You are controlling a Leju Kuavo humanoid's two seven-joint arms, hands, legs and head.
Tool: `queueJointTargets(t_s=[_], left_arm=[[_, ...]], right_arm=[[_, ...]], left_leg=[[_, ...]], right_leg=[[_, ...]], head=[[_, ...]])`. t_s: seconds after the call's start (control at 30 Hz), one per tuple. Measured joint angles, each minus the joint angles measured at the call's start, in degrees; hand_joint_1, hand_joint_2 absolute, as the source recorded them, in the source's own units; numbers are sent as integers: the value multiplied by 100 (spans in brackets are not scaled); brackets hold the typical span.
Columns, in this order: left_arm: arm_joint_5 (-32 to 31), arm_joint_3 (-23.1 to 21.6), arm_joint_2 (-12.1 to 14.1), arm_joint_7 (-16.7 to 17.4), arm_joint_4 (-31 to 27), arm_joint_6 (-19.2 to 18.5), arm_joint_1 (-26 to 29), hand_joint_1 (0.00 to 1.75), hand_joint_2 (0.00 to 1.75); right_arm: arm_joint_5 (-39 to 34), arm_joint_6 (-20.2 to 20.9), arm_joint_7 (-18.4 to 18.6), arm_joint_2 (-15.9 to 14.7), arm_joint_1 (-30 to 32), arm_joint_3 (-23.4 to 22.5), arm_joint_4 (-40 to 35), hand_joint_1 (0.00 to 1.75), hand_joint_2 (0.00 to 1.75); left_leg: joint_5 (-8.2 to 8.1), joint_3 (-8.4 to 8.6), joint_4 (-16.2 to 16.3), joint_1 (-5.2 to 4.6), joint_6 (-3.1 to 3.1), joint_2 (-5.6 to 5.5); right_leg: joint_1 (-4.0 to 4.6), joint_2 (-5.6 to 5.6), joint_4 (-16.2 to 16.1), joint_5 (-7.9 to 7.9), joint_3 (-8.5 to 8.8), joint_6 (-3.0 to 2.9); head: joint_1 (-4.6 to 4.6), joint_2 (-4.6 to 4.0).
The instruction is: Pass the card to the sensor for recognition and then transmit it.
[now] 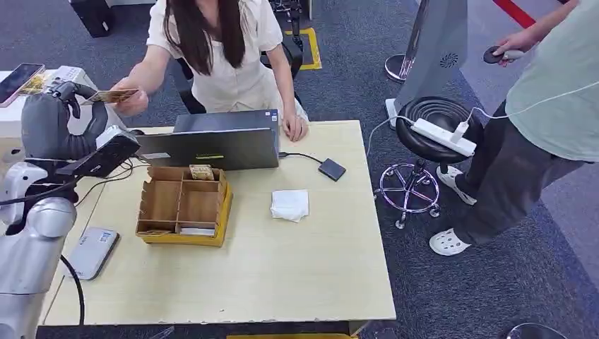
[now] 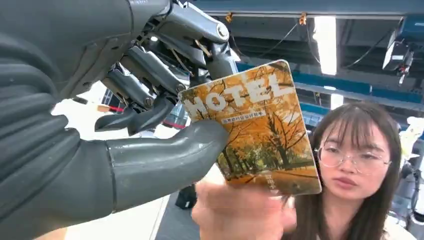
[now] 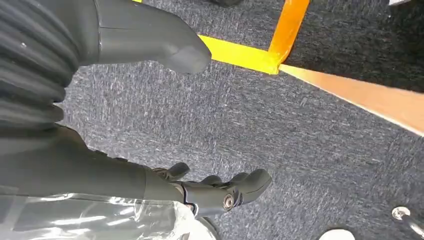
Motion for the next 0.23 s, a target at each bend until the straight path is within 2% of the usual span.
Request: queueJointTargets(t_s=[0.23], left_arm=[[-11, -37, -39, 13, 130, 91, -79, 175, 175]], right_arm=[[2, 0, 0, 4, -7, 0, 0, 0, 175]], left_leg=[[0, 0, 0, 0, 0, 3]], right_leg=[[0, 3, 0, 0, 0, 0]], head=[[0, 0]])
